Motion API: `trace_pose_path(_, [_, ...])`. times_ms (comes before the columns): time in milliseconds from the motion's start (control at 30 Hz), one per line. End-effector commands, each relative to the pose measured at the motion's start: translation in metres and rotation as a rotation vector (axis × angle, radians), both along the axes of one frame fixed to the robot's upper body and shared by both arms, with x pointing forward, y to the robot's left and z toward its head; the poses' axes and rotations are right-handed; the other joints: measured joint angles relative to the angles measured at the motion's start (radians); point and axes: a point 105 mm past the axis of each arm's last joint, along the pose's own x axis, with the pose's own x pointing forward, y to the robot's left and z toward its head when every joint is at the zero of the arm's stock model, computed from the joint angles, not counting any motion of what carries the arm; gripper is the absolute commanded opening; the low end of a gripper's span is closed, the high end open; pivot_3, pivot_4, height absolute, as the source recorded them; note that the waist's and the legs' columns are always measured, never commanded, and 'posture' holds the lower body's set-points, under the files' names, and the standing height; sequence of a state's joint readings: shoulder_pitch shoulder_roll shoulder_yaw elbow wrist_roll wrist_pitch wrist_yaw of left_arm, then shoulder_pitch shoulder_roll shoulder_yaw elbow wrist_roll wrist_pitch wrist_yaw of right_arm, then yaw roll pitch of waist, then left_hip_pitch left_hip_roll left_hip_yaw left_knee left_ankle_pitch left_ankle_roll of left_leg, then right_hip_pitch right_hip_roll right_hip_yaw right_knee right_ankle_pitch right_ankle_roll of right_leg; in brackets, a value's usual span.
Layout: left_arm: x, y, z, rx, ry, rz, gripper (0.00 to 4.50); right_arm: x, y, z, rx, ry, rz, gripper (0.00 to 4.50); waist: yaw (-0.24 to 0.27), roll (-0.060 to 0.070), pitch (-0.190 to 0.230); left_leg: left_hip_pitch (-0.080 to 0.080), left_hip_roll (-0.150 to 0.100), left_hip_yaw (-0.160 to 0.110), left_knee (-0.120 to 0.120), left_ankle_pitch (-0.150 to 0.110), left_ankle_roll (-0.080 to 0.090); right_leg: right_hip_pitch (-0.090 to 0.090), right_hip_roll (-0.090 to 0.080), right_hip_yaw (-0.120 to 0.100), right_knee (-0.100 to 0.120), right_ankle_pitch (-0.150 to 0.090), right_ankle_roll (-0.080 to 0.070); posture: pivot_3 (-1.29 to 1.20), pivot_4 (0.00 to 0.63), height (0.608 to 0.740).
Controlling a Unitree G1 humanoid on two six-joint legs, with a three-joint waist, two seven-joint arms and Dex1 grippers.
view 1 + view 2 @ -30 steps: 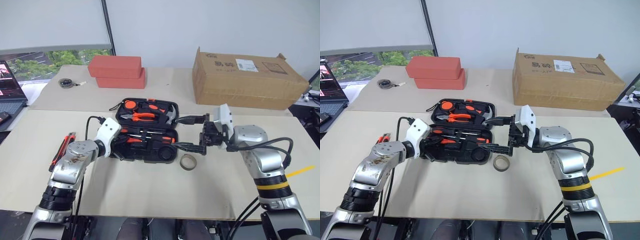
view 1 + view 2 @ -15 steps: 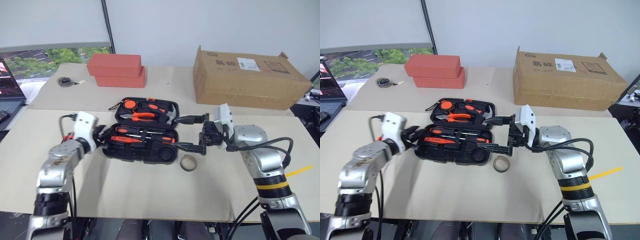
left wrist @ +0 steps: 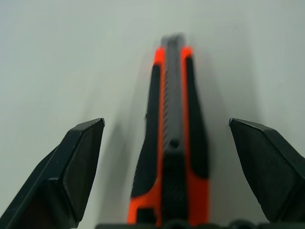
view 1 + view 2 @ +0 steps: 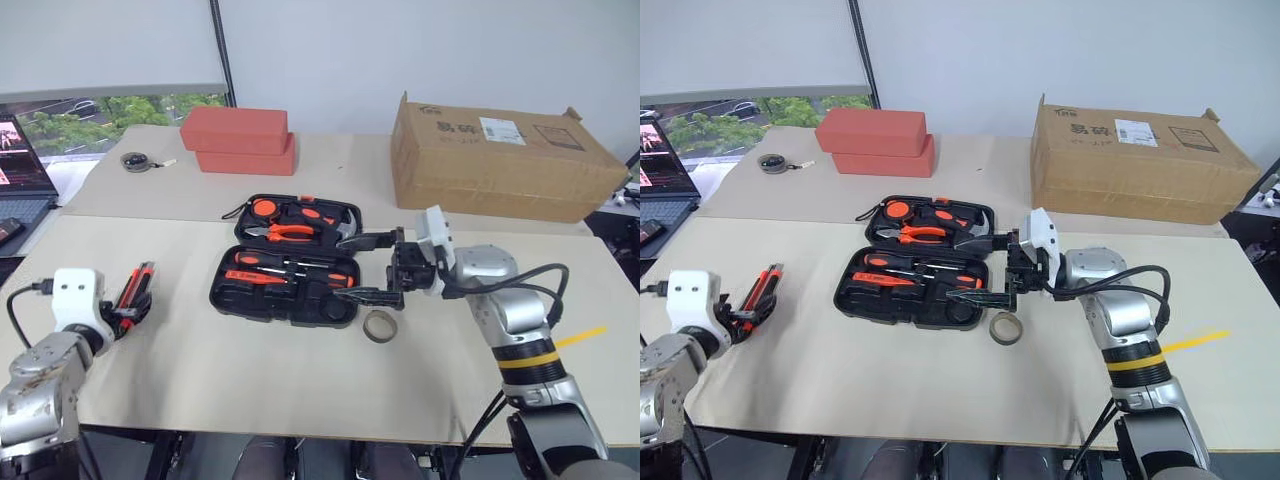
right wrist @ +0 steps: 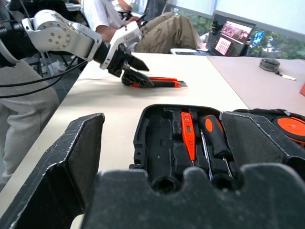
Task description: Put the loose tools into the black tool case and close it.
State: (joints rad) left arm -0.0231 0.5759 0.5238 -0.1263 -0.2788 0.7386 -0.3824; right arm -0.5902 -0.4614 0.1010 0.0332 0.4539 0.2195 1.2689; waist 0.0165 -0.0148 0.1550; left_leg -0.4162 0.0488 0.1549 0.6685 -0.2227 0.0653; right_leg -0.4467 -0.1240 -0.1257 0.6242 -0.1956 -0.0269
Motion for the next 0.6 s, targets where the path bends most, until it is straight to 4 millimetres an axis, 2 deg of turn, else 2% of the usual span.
trace_pose_path(33, [-0.001, 0.015, -0.006, -0.032, 0.029, 0.057, 4.49, -0.002, 0.0, 0.015, 0.018, -0.066, 0.018, 4.5, -0.001, 0.0, 0.0, 0.0, 0.0, 0.0, 0.0, 0.0, 0.0, -0.001, 0.0, 0.0, 0.0, 0.0, 0.0, 0.0, 0.15, 0.712])
trace_pose_path(200, [0.003, 0.016, -0.014, -0.087, 0.035, 0.046, 4.49, -0.003, -0.002, 0.015, 0.014, -0.065, 0.014, 4.5, -0.003, 0.0, 0.0, 0.0, 0.0, 0.0, -0.003, 0.001, -0.002, -0.002, -0.001, 0.0, 0.001, 0.001, 0.002, 0.0, 0.15, 0.712])
trace_pose_path(233, [0.003, 0.017, -0.013, -0.089, 0.028, 0.046, 3.97, -0.003, -0.003, 0.015, 0.014, -0.066, 0.013, 4.5, -0.003, 0.001, 0.0, 0.0, 0.0, 0.0, -0.003, 0.001, -0.002, -0.002, -0.001, 0.0, 0.001, 0.001, 0.002, 0.0, 0.15, 0.712])
trace_pose_path(267, [0.003, 0.019, -0.012, -0.083, 0.021, 0.049, 3.8, -0.003, -0.003, 0.016, 0.014, -0.067, 0.012, 4.5, -0.004, 0.0, 0.0, 0.0, 0.0, 0.0, -0.004, 0.001, -0.002, -0.002, -0.001, 0.0, 0.001, 0.001, 0.002, 0.0, 0.15, 0.712])
trace_pose_path(400, [0.005, 0.024, -0.008, -0.066, -0.013, 0.054, 2.35, -0.003, -0.003, 0.018, 0.025, -0.069, 0.012, 4.5, -0.004, 0.001, 0.0, 0.0, 0.0, 0.0, -0.004, 0.002, -0.003, -0.003, -0.002, -0.001, 0.001, 0.002, 0.002, 0.0, 0.15, 0.712])
trace_pose_path(467, [0.007, 0.023, -0.004, -0.06, -0.036, 0.031, 1.83, -0.004, -0.003, 0.018, 0.029, -0.069, 0.014, 4.5, -0.003, 0.001, 0.0, 0.0, 0.0, 0.001, -0.004, 0.002, -0.003, -0.003, -0.003, -0.001, 0.001, 0.002, 0.002, 0.0, 0.15, 0.712])
trace_pose_path(500, [0.011, 0.019, 0.003, -0.056, -0.073, -0.001, 1.81, -0.004, -0.003, 0.018, 0.029, -0.07, 0.013, 4.5, -0.002, 0.001, 0.0, 0.0, 0.0, 0.001, -0.004, 0.002, -0.003, -0.003, -0.003, -0.001, 0.001, 0.002, 0.002, 0.0, 0.15, 0.712])
trace_pose_path(600, [0.031, -0.016, 0.045, -0.028, -0.257, -0.25, 1.81, -0.003, -0.005, 0.017, 0.026, -0.071, 0.002, 4.5, 0.001, -0.001, 0.0, -0.001, 0.0, 0.001, -0.005, 0.002, -0.003, -0.005, -0.003, -0.002, 0.001, 0.002, 0.002, 0.0, 0.15, 0.712])
